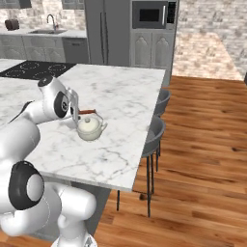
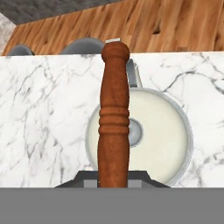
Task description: The kettle is done boiling. Turn off the stove, then wait for 300 timesteps before moving the kettle to the dining table.
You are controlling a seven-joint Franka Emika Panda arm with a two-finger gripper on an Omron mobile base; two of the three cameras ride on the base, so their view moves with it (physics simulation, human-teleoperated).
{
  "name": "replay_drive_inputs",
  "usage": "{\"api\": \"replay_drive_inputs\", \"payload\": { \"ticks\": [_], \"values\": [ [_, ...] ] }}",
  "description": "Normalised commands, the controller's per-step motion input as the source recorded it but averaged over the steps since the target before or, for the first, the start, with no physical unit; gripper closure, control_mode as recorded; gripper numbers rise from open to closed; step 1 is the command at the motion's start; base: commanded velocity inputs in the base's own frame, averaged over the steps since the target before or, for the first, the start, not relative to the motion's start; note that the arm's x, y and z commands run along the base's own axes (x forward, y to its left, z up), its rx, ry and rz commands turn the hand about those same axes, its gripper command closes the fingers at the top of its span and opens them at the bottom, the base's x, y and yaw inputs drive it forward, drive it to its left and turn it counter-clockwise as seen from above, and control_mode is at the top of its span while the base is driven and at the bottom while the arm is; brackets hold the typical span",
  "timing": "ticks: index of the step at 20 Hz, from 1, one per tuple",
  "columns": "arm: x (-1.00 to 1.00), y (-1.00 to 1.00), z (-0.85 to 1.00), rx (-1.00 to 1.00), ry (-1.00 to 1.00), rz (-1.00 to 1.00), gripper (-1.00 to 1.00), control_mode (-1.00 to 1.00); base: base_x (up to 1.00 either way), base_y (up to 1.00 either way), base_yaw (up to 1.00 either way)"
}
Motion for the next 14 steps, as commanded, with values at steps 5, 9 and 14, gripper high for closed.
{"api": "replay_drive_inputs", "payload": {
  "ticks": [5, 9, 14],
  "values": [
    [0.21, 0.00, -0.11, 0.05, 0.00, 0.00, 1.00, -1.00, 0.00, 0.00, 0.00],
    [0.22, 0.00, -0.11, 0.03, 0.03, 0.00, 1.00, -1.00, 0.00, 0.00, 0.00],
    [0.11, 0.00, -0.09, 0.00, 0.00, 0.00, 1.00, -1.00, 0.00, 0.00, 0.00]
  ]
}}
